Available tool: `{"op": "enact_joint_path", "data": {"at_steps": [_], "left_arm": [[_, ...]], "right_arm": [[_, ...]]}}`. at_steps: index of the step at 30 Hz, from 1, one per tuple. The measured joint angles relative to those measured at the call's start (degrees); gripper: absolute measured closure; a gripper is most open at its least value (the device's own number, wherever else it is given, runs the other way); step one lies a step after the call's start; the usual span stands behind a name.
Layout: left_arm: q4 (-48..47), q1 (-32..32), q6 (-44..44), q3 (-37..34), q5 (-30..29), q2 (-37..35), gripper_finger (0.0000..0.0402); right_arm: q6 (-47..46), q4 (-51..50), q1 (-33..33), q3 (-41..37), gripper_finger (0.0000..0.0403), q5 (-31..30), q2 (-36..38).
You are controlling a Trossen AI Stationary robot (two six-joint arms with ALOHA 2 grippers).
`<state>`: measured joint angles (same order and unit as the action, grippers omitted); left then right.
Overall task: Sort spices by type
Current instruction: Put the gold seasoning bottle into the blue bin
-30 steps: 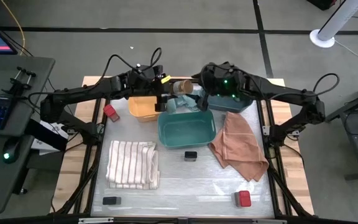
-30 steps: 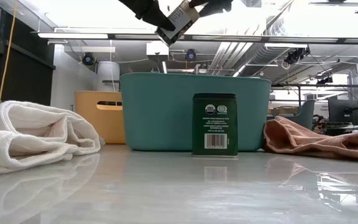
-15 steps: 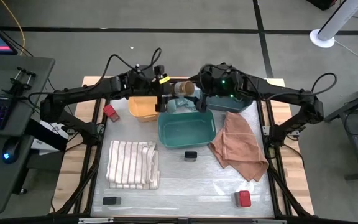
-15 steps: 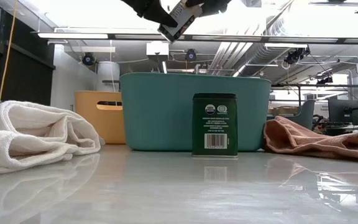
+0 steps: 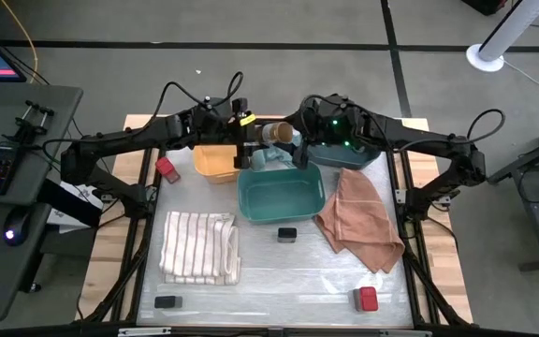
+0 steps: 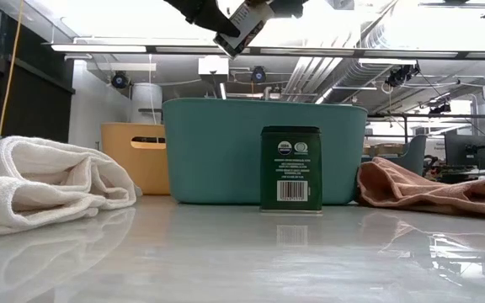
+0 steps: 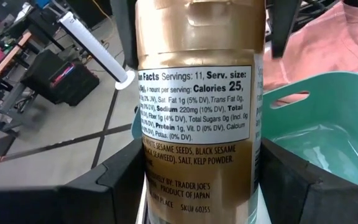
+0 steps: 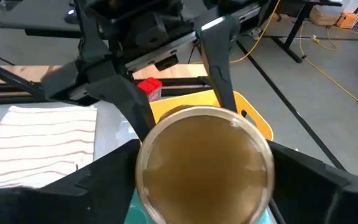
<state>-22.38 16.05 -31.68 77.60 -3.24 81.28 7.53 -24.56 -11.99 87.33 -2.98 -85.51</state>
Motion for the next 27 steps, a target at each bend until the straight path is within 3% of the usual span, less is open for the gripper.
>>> {"op": "enact_joint_path", "data": {"at_steps": [5,12,16,20,24,27], "left_arm": [[-0.6,0.0,0.1,0.0,-0.1,0.0,0.0174],[-0.3,0.0,1.9,-0.1,-0.2,0.0,0.0174],[-0.5,-0.2,8.3,-0.1,-4.0,0.1,0.0108],[-5.8,0.2,8.4,1.4,-9.0,0.1,0.0037],[-13.5,0.9,6.8,3.3,-14.9,-0.3,0.0011],[-15.6,3.1,11.5,2.7,-14.8,-1.7,0.0008]], "right_arm": [[0.0,0.4,0.0,0.0,0.0126,-0.2,-1.2],[-0.1,1.1,0.0,0.0,0.0128,-0.1,-1.1],[0.3,0.0,-0.3,0.0,0.0128,-1.6,-0.7],[1.2,-3.4,-1.7,-0.1,0.0128,-4.2,0.3],[2.0,-8.3,-4.2,-0.1,0.0128,-6.2,1.8],[2.0,-13.3,-6.9,-0.1,0.0128,-7.8,2.4]]}}
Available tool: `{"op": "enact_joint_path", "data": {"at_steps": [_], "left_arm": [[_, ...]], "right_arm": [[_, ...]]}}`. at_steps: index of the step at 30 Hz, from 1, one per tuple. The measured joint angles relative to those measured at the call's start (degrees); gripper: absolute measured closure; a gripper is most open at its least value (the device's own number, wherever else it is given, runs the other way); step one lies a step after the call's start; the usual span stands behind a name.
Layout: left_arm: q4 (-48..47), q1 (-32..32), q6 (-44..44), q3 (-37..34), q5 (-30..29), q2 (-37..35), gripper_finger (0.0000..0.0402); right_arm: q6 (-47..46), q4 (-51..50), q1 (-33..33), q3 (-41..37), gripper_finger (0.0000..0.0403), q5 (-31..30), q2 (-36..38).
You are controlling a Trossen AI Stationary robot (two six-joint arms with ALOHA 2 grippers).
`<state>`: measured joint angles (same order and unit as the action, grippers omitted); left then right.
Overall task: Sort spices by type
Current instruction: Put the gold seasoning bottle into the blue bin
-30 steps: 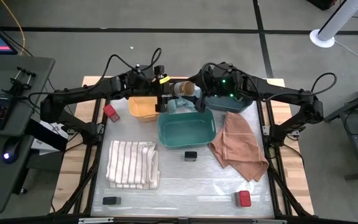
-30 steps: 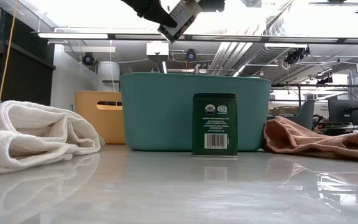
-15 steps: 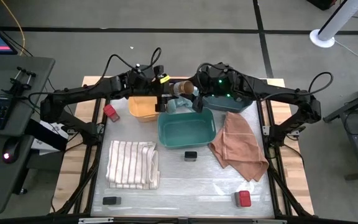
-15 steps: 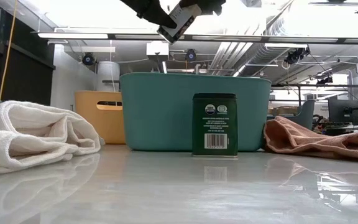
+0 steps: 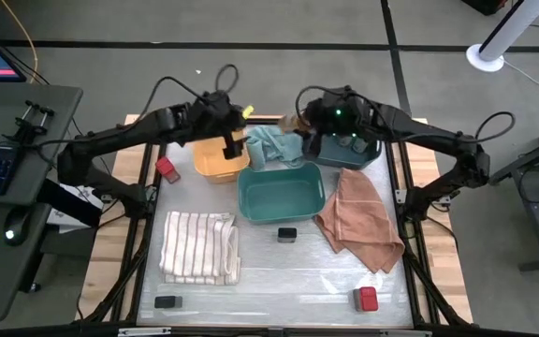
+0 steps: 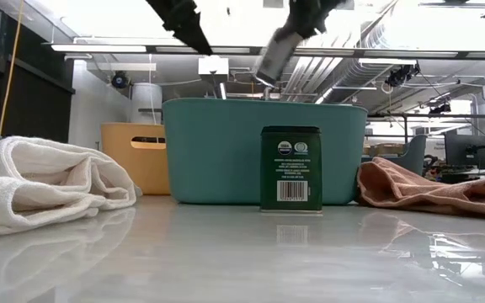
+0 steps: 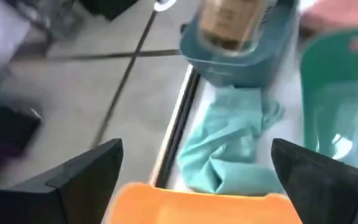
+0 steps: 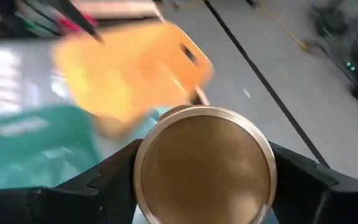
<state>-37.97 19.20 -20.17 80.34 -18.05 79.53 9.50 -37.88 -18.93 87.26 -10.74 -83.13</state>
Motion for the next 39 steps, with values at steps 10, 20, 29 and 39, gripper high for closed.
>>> {"op": "enact_joint_path", "data": {"at_steps": [10,20,29,39], "left_arm": [[16.2,8.0,29.1,-19.2,22.3,-11.0,0.0006],[33.2,4.4,44.7,-35.0,20.8,-20.8,0.0005],[33.7,2.7,45.6,-35.9,18.2,-21.6,0.0005],[33.7,2.8,44.6,-35.9,18.2,-21.6,0.0005]], "right_arm": [[-1.9,-16.3,-16.4,0.0,0.0128,-2.3,-3.2],[-9.5,-16.6,-27.2,0.0,0.0128,9.0,-13.0],[-13.7,-16.1,-26.6,0.0,0.0128,6.3,-21.8],[-17.6,-14.5,-26.0,0.0,0.0127,3.7,-23.4]]}}
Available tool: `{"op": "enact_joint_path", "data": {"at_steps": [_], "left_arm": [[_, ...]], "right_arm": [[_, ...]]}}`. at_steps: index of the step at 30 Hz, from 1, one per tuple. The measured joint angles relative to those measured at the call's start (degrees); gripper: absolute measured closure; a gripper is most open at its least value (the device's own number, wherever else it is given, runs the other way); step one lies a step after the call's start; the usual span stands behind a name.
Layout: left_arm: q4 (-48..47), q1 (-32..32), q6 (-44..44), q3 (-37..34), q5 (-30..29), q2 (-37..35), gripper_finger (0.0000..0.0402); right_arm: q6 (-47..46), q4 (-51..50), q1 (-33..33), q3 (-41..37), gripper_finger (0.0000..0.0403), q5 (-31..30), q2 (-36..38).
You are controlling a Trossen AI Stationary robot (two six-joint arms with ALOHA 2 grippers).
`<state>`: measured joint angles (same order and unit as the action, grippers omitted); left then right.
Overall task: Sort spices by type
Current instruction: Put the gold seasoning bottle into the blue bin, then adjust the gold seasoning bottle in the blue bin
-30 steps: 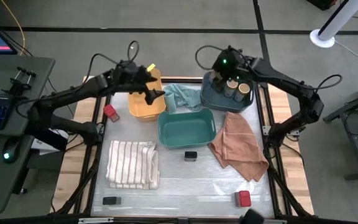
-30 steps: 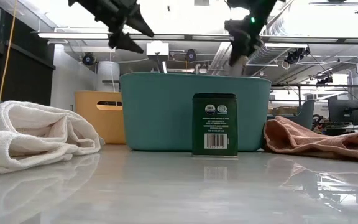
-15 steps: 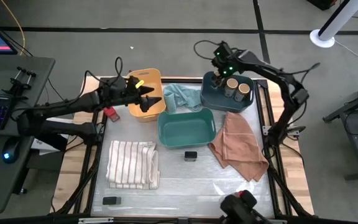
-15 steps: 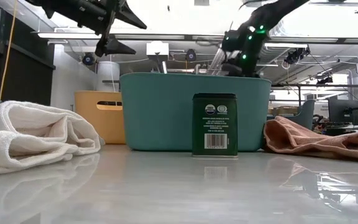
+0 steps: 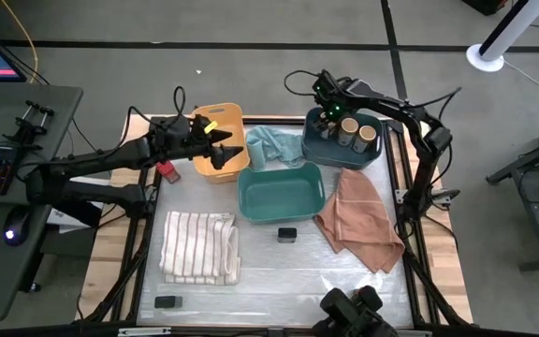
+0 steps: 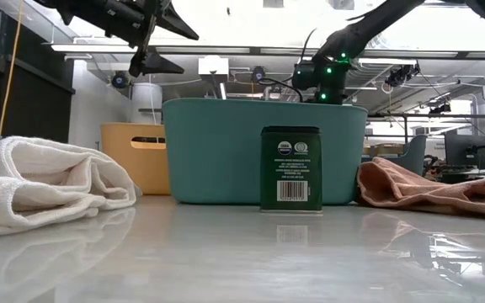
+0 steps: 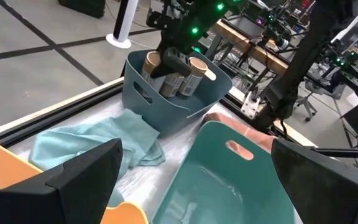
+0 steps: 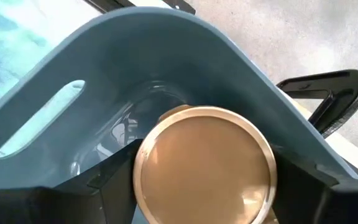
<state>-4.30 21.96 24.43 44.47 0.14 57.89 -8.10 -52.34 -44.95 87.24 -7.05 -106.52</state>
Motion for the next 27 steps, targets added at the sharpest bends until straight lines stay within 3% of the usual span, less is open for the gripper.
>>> {"op": "enact_joint_path", "data": {"at_steps": [7,15,23,27], "left_arm": [[0.0,0.0,-0.1,0.0,0.0,0.0,0.0005],[-0.1,0.0,-0.6,0.0,0.7,0.1,0.0005],[-0.4,0.0,-0.7,0.0,0.7,0.1,0.0005],[-0.4,0.0,-0.7,0.0,0.7,0.1,0.0005]], "right_arm": [[-1.0,-1.7,0.0,0.0,0.0079,-0.3,0.0],[1.5,-1.2,0.0,0.0,0.0073,-0.5,0.8],[1.2,-1.0,-0.4,0.1,0.0072,-6.2,8.9],[-2.5,-7.7,-0.4,0.1,0.0072,-6.2,12.5]]}}
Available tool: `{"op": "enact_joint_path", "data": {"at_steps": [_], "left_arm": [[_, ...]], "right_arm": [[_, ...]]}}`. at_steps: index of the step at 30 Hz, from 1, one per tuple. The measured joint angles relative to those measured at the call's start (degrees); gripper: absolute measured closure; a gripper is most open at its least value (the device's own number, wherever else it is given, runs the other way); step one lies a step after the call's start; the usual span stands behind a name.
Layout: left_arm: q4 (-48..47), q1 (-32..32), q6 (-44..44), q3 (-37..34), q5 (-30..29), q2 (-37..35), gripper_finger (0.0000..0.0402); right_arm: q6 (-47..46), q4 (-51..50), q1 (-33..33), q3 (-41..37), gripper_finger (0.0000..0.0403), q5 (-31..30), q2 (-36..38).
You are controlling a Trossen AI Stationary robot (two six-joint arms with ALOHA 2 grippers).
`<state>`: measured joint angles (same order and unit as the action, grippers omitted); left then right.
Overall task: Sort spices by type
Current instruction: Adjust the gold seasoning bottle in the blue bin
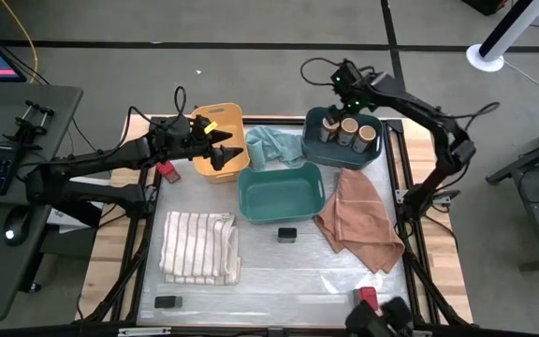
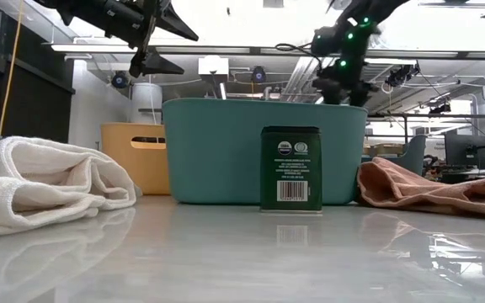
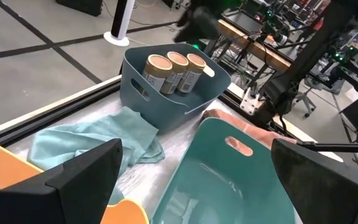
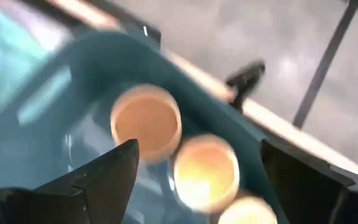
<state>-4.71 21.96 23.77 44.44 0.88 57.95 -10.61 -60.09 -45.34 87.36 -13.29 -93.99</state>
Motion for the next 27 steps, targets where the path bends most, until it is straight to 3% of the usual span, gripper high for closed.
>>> {"op": "enact_joint_path", "data": {"at_steps": [3,8,13,16,22,27], "left_arm": [[0.0,0.0,0.0,0.0,0.0,0.0,0.0005],[0.0,0.0,-0.9,0.0,0.0,0.0,0.0005],[0.3,0.0,-0.9,0.0,0.0,0.0,0.0005],[0.5,0.0,-0.5,0.0,0.0,0.0,0.0005],[0.8,0.0,0.0,0.0,0.0,0.0,0.0005],[1.2,0.0,0.6,0.0,0.0,0.0,0.0005]], "right_arm": [[-1.9,-4.0,0.8,-1.8,0.0077,0.0,2.0],[-8.0,-3.5,2.3,-14.4,0.0114,0.4,10.7],[-20.1,0.1,4.8,-28.2,0.0174,1.8,23.4],[-27.5,2.6,5.3,-33.3,0.023,1.6,28.5],[-27.0,8.0,2.9,-35.8,0.0382,2.0,28.7],[-26.2,10.4,0.0,-35.7,0.039,3.5,24.9]]}}
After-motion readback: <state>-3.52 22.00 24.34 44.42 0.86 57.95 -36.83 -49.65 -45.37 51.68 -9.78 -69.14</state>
